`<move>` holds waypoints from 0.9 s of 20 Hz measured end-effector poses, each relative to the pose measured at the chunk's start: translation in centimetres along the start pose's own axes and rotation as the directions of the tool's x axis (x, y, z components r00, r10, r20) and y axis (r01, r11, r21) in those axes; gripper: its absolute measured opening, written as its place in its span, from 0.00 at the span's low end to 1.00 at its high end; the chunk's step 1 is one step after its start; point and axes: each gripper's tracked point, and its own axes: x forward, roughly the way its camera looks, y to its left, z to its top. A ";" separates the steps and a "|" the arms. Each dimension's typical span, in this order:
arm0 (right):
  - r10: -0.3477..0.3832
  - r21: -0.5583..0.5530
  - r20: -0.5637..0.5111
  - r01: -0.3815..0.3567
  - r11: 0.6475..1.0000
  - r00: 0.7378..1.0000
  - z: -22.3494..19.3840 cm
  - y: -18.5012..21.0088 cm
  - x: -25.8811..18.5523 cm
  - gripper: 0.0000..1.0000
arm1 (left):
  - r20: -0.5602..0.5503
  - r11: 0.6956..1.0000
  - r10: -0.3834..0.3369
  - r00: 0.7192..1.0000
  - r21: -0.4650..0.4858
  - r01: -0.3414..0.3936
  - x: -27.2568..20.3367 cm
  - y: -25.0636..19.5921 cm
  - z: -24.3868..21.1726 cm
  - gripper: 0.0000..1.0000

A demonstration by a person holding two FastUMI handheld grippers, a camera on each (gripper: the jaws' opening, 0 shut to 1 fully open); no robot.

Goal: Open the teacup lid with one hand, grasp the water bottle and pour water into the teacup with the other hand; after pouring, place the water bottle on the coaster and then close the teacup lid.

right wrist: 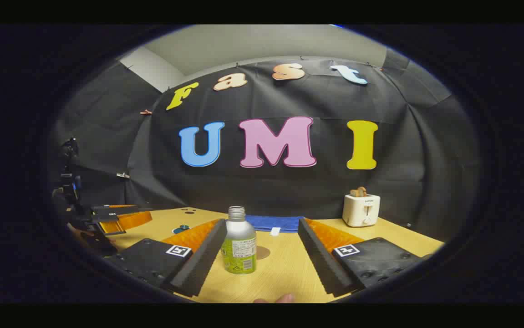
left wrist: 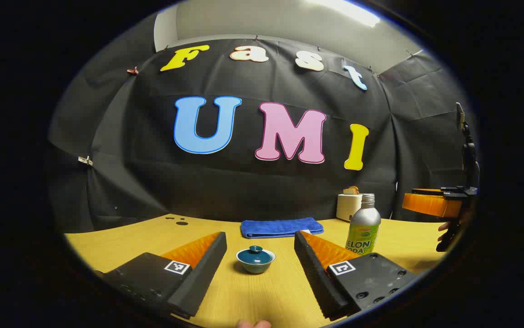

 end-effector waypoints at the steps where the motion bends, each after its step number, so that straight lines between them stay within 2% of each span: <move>1: 0.001 -0.001 -0.001 -0.001 1.000 1.000 0.0 0.1 0.0 0.97 | -0.001 1.000 0.000 1.000 0.000 0.000 0.0 0.1 -0.1 0.95; 18: 0.008 -0.012 -0.006 -0.008 1.000 1.000 -0.5 0.3 0.2 0.97 | -0.014 1.000 -0.001 1.000 -0.009 0.001 0.6 0.1 -0.7 0.95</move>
